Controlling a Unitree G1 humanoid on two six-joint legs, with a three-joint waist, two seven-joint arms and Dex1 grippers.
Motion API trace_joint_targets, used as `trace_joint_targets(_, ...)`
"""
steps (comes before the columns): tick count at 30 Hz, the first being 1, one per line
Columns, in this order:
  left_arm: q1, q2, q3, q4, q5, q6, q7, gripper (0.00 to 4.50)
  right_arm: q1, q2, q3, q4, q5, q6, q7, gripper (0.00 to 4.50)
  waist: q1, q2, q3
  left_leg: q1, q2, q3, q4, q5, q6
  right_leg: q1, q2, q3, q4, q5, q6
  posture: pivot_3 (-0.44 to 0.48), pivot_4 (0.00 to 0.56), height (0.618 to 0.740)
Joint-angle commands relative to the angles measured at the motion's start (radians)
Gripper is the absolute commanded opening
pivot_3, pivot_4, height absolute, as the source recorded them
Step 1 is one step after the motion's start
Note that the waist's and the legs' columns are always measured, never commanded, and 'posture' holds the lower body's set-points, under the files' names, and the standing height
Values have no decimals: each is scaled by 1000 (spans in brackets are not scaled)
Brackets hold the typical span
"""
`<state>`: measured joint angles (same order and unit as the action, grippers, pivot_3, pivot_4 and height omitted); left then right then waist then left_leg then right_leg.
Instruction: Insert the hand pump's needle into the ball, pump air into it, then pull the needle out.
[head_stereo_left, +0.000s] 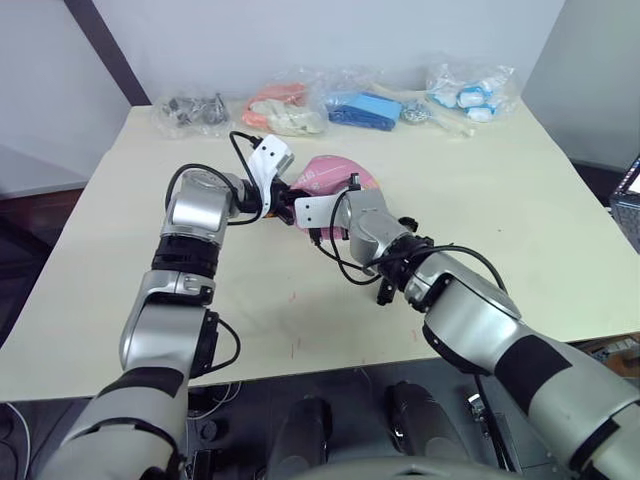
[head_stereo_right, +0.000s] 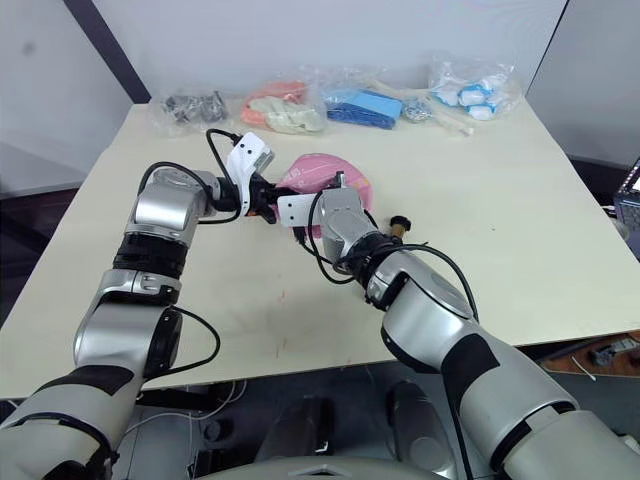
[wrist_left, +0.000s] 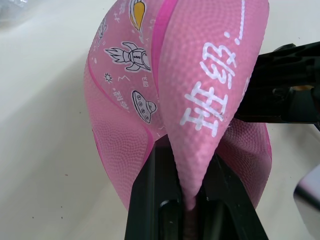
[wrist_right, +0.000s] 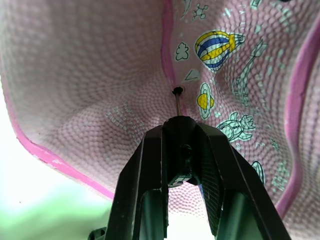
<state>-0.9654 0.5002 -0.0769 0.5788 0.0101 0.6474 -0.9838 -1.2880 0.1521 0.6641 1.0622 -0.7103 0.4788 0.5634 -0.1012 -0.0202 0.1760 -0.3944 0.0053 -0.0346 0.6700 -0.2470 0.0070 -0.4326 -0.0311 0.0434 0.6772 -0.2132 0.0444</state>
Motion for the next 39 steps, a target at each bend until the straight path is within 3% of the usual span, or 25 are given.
trace_joint_targets(1,18,-31,-31,-42,-61,16,-81,46,-12,57,-30,-2,53,-61,1,330,-1,0,0,0,0,0,0,0,0,0,0,0,0,0,0,0,150,740)
trace_joint_targets(8,28,-28,-28,-52,-65,24,-74,46,-24,63,2,32,13,-99,-14,330,-8,0,0,1,0,0,-1,0,0,0,0,0,0,0,0,0,150,740)
trace_joint_targets(39,86,-15,3,-108,-59,46,-36,46,-43,115,-118,68,126,-126,26,330,-25,-1,0,3,1,1,-3,0,0,0,1,1,0,0,-1,0,150,740)
